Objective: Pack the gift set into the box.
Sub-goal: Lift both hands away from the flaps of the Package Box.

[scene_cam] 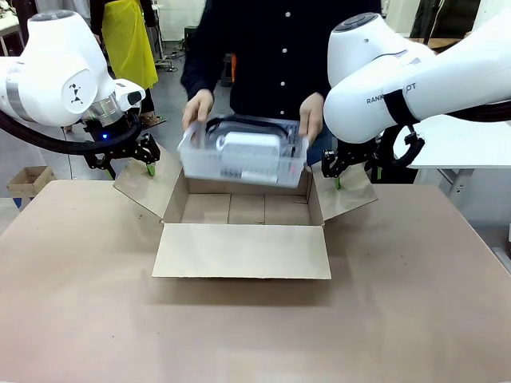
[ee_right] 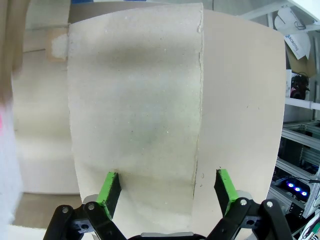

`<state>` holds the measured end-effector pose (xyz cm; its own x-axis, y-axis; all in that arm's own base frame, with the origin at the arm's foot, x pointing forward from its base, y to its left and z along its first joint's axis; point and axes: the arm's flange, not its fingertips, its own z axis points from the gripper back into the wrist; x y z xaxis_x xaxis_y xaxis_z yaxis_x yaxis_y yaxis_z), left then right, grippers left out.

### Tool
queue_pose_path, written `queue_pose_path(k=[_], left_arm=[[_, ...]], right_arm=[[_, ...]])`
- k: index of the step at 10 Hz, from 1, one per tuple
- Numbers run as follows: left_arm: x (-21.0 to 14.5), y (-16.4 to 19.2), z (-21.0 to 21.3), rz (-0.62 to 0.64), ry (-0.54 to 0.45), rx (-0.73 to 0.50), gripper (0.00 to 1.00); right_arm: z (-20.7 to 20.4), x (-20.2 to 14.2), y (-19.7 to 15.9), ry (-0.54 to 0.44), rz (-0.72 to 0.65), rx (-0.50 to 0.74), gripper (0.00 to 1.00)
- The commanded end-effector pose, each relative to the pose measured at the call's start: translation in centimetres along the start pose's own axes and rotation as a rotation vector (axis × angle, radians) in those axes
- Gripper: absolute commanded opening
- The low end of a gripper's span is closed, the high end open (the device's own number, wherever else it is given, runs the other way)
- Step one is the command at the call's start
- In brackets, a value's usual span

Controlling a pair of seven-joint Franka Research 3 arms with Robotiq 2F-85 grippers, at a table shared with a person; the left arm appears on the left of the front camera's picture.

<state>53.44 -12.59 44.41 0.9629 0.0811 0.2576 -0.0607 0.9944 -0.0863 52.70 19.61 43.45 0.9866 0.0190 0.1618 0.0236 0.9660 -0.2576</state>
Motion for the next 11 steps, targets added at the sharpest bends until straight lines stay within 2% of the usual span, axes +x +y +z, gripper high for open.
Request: queue_pose_path(k=[1,9,10,11], left_arm=[[-0.1,-0.1,0.2,0.014,-0.003,0.018,1.00],[0.0,0.0,0.0,0.000,0.000,0.000,1.00],[-0.5,1.1,1.4,-0.059,-0.001,-0.068,1.00],[-1.2,2.4,3.2,-0.106,0.001,-0.202,1.00]], right_arm=[[0.2,0.1,-0.1,-0.007,0.008,-0.020,1.00],[0.0,0.0,0.0,0.000,0.000,0.000,1.00],[0.7,-0.2,-0.8,0.026,0.052,0.086,1.00],[1.6,-0.4,-2.4,0.044,0.044,0.148,1.00]])
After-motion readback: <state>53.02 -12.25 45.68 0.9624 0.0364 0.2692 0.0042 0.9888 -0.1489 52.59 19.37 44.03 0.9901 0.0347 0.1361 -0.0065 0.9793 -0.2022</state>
